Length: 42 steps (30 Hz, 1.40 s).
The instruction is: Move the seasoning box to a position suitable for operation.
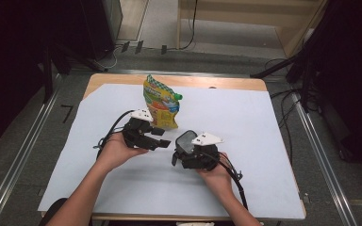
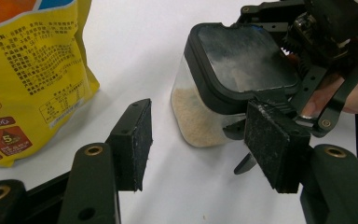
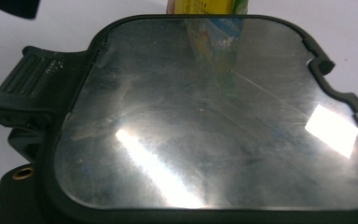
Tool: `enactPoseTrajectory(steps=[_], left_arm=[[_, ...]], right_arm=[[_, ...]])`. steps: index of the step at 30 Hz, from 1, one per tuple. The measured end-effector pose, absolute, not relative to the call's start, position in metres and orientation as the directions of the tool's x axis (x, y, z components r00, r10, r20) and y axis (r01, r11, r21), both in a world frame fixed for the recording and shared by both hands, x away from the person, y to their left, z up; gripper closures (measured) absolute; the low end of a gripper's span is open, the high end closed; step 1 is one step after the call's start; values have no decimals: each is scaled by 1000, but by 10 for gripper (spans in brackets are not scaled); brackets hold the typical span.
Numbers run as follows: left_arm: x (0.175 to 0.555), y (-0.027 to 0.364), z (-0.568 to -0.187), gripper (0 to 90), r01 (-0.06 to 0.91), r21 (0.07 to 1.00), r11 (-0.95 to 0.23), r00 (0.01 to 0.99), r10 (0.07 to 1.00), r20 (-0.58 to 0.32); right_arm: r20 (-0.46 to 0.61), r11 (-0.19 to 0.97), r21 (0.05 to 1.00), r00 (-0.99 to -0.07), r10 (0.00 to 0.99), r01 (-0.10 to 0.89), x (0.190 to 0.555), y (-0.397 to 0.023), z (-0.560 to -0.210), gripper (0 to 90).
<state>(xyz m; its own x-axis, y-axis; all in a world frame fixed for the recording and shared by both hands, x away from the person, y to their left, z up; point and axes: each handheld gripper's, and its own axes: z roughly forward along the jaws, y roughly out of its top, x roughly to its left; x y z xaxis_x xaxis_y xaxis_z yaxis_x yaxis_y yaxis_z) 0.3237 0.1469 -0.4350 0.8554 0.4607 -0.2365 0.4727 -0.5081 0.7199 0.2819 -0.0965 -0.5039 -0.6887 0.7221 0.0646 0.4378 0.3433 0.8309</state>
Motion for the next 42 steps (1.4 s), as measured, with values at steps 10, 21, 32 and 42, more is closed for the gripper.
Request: enactPoseTrajectory(steps=[10, 21, 32, 42], left_arm=[[322, 146, -435, 429, 466, 722, -510, 858, 458, -230], [321, 146, -435, 493, 462, 724, -512, 861, 456, -227], [319, 142, -442, 543, 463, 711, -529, 869, 430, -246], [319, 136, -446, 865, 505, 660, -556, 857, 413, -307]], right_arm=[[47, 363, 831, -703, 710, 422, 279, -98, -505, 156], [96, 347, 811, -691, 717, 472, 261, -120, -486, 166], [92, 335, 823, -689, 719, 459, 241, -150, -469, 394], [141, 308, 814, -681, 718, 493, 247, -162, -469, 728]])
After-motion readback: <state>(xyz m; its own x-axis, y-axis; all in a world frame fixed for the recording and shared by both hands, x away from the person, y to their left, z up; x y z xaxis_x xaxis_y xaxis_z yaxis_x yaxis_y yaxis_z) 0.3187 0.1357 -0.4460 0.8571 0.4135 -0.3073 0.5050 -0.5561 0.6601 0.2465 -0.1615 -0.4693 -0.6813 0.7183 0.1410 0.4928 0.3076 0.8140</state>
